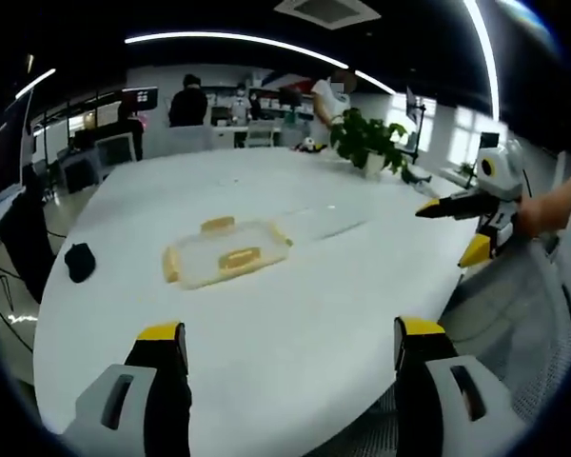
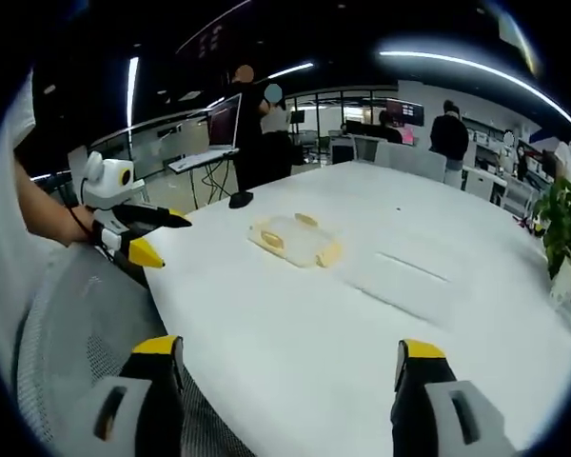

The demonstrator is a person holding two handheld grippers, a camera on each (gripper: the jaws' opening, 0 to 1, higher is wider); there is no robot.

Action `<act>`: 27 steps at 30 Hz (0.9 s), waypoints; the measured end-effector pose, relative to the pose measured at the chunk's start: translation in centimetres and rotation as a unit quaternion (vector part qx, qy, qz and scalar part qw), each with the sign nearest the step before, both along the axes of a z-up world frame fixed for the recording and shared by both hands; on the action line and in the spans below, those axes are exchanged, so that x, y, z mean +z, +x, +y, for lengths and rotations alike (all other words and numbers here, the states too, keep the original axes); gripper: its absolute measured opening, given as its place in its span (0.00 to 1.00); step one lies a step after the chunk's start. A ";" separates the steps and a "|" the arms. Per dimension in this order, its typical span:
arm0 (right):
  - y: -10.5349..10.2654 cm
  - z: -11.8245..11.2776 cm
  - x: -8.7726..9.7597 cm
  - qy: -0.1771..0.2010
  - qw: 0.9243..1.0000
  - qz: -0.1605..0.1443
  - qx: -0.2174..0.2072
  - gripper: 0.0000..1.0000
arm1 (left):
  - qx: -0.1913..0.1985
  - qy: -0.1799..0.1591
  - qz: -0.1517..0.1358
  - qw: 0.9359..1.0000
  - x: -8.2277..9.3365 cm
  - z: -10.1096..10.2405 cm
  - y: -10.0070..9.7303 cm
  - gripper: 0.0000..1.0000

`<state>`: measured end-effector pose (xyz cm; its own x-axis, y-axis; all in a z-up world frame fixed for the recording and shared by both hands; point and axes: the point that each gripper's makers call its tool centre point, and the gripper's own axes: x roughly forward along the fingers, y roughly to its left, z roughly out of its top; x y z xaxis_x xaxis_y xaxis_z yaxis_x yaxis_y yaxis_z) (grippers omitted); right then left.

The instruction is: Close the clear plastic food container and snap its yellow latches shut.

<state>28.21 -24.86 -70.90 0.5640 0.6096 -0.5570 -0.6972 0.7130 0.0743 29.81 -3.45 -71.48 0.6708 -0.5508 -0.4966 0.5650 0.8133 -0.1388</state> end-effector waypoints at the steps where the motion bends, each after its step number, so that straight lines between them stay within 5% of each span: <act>1: 0.0 0.0 0.0 0.000 1.000 0.000 -0.001 0.92 | 0.000 0.000 0.000 1.000 0.0 0.0 0.0 0.88; 27: 1.1 2.0 -0.7 -0.018 0.999 0.012 0.044 0.84 | -0.023 0.001 0.000 1.000 0.0 0.7 1.3 0.86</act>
<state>29.28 -22.83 -71.58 0.4959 0.6361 -0.5912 -0.7557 0.6514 0.0670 31.15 -2.74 -71.48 0.6452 -0.5803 -0.4970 0.6018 0.7868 -0.1375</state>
